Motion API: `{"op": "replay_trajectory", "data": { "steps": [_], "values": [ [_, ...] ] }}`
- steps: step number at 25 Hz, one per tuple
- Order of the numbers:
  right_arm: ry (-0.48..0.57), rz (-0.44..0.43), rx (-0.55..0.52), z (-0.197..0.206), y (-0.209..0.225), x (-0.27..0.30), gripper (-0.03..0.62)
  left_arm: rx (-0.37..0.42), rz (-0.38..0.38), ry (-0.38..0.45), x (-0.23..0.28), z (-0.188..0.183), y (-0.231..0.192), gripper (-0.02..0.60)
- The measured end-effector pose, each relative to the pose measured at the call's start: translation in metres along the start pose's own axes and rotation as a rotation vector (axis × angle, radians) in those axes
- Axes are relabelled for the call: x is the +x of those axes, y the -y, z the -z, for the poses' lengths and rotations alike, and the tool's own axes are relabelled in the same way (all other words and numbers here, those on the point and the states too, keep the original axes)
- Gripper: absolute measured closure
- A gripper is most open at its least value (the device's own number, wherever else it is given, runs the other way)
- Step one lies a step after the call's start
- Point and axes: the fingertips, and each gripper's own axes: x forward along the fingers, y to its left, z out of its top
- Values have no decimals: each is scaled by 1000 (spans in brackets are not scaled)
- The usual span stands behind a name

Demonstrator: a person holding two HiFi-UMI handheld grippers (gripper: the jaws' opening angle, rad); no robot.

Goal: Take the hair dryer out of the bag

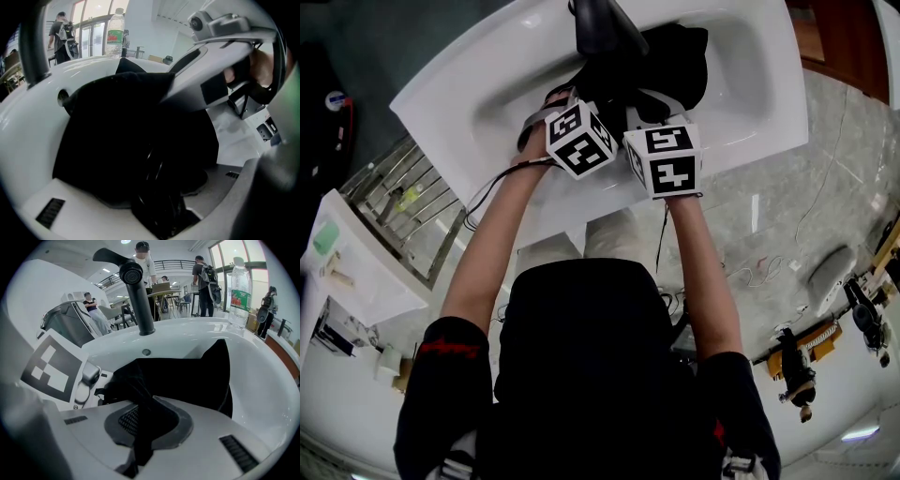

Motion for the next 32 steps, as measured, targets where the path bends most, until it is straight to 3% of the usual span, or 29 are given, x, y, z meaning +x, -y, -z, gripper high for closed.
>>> {"op": "replay_trajectory", "data": {
  "steps": [32],
  "values": [
    [7, -37, 0, 1, -9, -3, 551, -31, -11, -11, -13, 15, 5, 354]
  ]
}}
